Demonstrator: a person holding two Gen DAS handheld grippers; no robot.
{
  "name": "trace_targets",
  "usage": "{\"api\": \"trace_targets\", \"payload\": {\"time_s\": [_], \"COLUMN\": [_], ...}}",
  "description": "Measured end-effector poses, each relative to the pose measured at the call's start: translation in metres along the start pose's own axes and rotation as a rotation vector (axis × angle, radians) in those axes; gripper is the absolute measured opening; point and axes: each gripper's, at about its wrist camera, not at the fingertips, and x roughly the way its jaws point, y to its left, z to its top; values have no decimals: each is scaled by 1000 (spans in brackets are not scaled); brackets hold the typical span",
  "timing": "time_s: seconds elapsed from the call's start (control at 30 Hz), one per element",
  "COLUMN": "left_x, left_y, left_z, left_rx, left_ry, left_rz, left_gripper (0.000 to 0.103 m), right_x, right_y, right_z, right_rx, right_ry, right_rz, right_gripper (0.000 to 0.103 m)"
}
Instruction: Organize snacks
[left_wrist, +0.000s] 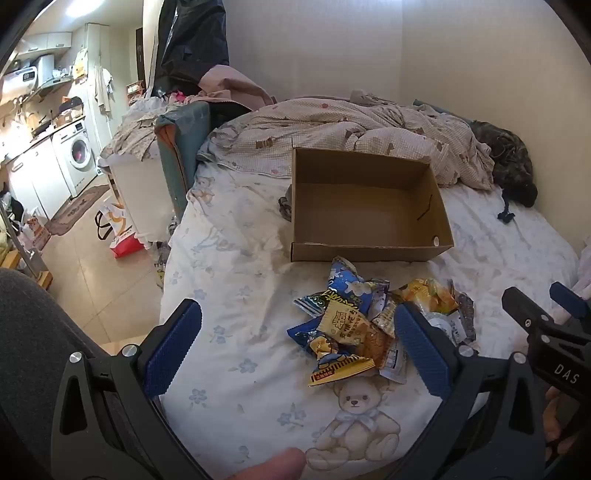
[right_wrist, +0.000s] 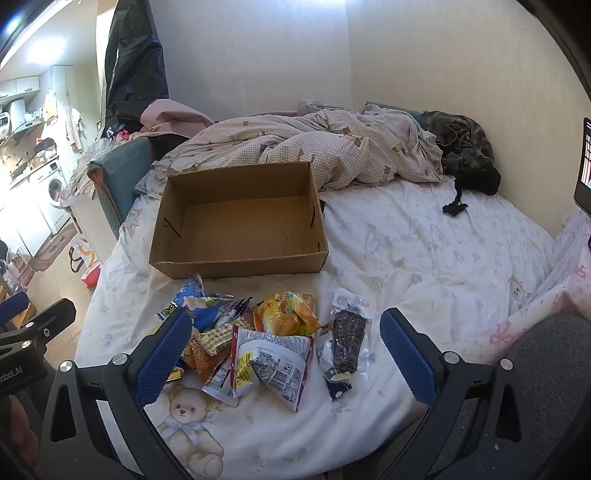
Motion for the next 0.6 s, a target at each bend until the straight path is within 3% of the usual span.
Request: {"api": "trace_targets", "payload": {"time_s": [0.13, 0.6], "left_x": [0, 1], "left_y": [5, 3], "left_z": [0, 0], "left_rx": [-31, -13], "left_ry": [12, 16], "left_rz": [-32, -11], "left_gripper": [103, 103], "right_x": [0, 0], "right_y": [0, 0], "right_z": [0, 0], "right_rx": [0, 1], "right_ry": [-3, -4], "right_rz": [0, 0], "right_gripper": [103, 103]}}
